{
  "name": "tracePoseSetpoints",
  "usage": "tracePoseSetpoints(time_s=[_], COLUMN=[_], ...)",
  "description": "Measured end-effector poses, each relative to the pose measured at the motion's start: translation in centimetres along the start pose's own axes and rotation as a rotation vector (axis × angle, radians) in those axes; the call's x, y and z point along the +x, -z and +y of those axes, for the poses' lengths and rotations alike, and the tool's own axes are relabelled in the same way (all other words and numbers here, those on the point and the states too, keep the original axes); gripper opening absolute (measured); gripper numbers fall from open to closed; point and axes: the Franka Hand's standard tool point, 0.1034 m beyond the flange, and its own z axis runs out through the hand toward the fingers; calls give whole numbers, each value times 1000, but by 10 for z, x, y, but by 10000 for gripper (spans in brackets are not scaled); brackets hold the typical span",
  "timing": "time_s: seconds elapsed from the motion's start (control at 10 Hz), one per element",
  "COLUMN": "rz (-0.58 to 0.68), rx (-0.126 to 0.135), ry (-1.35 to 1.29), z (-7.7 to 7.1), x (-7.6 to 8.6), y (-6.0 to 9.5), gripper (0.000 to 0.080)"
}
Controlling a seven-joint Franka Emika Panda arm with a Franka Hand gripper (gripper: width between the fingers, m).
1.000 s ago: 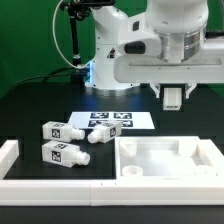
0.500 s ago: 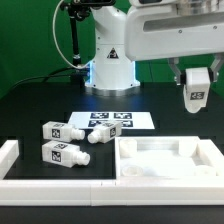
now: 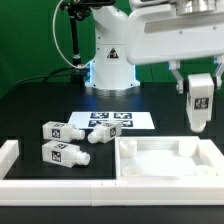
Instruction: Assemble one leg
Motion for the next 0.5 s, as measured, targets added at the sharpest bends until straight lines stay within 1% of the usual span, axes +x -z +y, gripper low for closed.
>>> tracePoseSetpoints(time_s=[0.1,0.2,0.3,0.4,0.5], rz=[94,168,190,305,313], rx=[6,13,14,34,34], ry=[14,24,33,32,35], z=[-1,-4,-5,-13,-13], x=[10,15,16,24,19], y=[-5,-12,-18,-15,-19], gripper=[287,287,287,287,287])
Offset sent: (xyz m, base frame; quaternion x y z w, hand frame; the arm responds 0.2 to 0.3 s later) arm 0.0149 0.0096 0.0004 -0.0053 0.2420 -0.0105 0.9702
